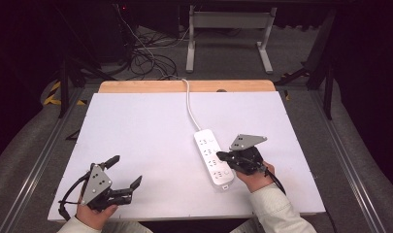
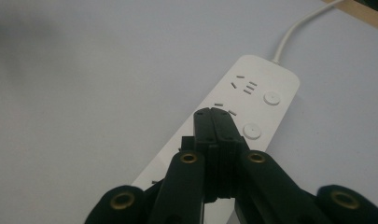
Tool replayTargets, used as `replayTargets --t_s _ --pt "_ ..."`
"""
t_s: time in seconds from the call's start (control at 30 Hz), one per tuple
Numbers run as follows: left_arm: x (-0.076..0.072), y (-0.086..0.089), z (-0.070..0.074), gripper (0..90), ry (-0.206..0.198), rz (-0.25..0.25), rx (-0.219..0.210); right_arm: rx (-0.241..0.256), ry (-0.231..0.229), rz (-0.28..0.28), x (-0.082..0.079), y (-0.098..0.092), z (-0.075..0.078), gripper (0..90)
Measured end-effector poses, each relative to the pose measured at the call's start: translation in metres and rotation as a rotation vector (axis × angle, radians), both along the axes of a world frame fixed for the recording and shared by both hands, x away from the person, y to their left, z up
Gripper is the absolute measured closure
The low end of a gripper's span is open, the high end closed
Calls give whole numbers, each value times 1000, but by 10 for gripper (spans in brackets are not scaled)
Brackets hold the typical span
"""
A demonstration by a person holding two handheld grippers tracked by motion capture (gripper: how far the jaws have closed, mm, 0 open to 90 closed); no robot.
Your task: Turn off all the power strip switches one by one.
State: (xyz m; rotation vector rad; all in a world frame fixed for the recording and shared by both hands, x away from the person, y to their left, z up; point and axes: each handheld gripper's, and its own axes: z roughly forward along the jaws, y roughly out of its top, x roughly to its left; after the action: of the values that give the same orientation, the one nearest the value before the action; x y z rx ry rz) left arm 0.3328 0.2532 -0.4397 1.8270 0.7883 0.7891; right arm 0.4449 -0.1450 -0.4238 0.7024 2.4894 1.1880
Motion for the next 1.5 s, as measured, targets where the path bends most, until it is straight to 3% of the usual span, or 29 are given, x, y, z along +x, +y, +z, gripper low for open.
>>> replayTargets --t_s 0.33,0.6,0.9,1.5 --pt "0 0 0 111 2 -3 -2 -12 13 -2 -11 -11 -4 900" --pt "0 0 0 111 2 -4 -2 -57 42 0 -19 -16 -15 900" --pt "-1 0 0 111 1 -5 -1 -103 89 3 -16 -15 -28 900" --pt "0 0 0 112 0 -5 0 -115 96 0 -16 -15 -32 900"
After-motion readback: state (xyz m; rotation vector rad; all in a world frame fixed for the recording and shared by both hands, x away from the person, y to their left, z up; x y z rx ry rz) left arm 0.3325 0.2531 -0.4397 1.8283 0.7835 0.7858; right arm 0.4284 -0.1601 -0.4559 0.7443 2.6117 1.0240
